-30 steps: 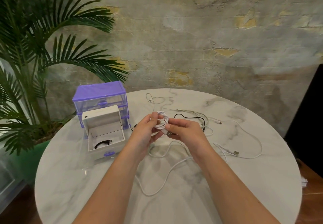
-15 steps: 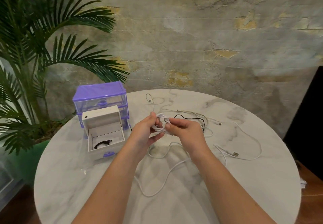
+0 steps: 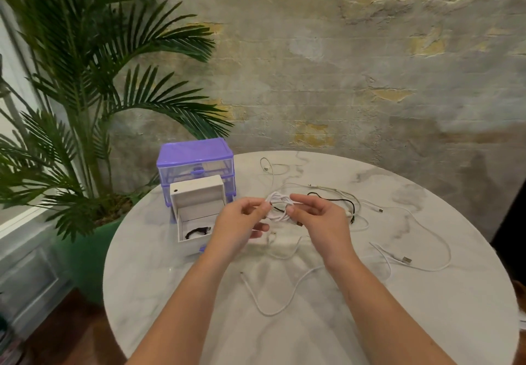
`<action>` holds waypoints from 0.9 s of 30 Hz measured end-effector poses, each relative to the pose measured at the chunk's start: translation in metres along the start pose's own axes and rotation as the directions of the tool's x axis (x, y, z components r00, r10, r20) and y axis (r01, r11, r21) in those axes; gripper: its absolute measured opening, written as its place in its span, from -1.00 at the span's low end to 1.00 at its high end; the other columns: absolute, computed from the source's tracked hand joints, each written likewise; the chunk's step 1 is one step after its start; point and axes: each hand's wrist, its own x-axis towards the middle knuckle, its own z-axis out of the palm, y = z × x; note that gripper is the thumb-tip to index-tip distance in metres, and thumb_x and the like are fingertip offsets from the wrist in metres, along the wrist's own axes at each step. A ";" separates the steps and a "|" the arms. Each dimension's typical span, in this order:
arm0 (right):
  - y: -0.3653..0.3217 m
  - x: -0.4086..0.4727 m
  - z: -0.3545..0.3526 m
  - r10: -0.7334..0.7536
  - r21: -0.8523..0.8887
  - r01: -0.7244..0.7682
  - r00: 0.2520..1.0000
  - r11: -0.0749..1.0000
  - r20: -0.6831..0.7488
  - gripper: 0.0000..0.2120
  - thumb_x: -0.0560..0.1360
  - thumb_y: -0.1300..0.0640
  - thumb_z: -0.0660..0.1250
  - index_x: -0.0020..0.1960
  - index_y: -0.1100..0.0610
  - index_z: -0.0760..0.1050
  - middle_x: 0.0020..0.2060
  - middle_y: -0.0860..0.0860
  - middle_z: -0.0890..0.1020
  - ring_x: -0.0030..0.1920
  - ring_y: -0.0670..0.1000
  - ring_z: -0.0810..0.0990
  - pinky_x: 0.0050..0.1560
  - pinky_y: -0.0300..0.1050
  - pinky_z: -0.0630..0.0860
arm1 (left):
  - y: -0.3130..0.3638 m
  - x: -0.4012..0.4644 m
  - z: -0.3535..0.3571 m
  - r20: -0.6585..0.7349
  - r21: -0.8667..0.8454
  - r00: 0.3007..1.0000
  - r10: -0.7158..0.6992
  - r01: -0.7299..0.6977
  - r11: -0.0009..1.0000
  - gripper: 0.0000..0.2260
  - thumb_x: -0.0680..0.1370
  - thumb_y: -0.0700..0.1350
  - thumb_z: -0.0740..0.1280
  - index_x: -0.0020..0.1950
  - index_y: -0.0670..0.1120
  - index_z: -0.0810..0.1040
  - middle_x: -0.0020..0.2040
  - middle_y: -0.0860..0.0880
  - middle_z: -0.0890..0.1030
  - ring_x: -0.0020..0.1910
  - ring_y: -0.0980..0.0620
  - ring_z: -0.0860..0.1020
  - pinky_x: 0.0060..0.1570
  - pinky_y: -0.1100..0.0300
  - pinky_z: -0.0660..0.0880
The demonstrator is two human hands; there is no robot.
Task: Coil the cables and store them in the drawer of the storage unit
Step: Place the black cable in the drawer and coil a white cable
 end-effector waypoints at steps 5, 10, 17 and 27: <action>-0.005 -0.004 0.029 -0.031 -0.063 0.036 0.997 0.997 0.074 -0.81 0.41 0.38 0.46 -0.03 0.18 0.65 -0.28 0.06 0.69 -0.31 -0.13 0.64 -0.23 -0.34 0.54 | -0.006 -0.007 -0.037 -0.096 0.195 0.985 0.146 -0.125 0.973 -0.97 0.51 -0.01 0.42 -0.13 0.07 0.64 -0.28 0.10 0.66 -0.31 0.11 0.58 -0.30 0.27 0.46; -0.008 -0.002 0.065 -0.058 -0.191 0.078 0.992 0.979 0.109 -0.83 0.41 0.32 0.46 -0.09 0.08 0.66 -0.26 0.06 0.70 -0.28 -0.05 0.63 -0.18 -0.19 0.60 | -0.019 -0.014 -0.086 -0.294 0.510 0.896 0.333 -0.148 0.848 -0.90 0.57 0.01 0.31 -0.07 0.10 0.62 -0.13 0.13 0.64 -0.10 0.10 0.57 -0.14 0.18 0.48; -0.004 0.000 0.121 -0.106 -0.441 0.204 0.966 0.874 0.237 -0.83 0.45 0.25 0.42 0.01 0.11 0.68 -0.28 -0.07 0.64 -0.25 -0.11 0.60 -0.16 -0.25 0.54 | -0.051 -0.026 -0.114 -0.444 0.702 0.799 0.406 0.029 0.711 -0.84 0.59 0.01 0.24 0.11 0.14 0.57 0.13 0.08 0.54 0.16 -0.01 0.37 0.05 0.03 0.28; 0.006 0.006 0.156 0.004 -0.784 0.406 0.887 0.470 0.462 -0.75 0.50 0.24 0.29 0.08 0.07 0.67 -0.03 0.07 0.71 0.01 0.10 0.65 0.04 -0.05 0.59 | -0.067 -0.026 -0.117 -0.451 0.709 0.829 0.332 0.107 0.697 -0.79 0.58 0.10 0.22 0.16 0.12 0.55 0.14 0.03 0.48 0.20 -0.02 0.33 0.09 0.03 0.32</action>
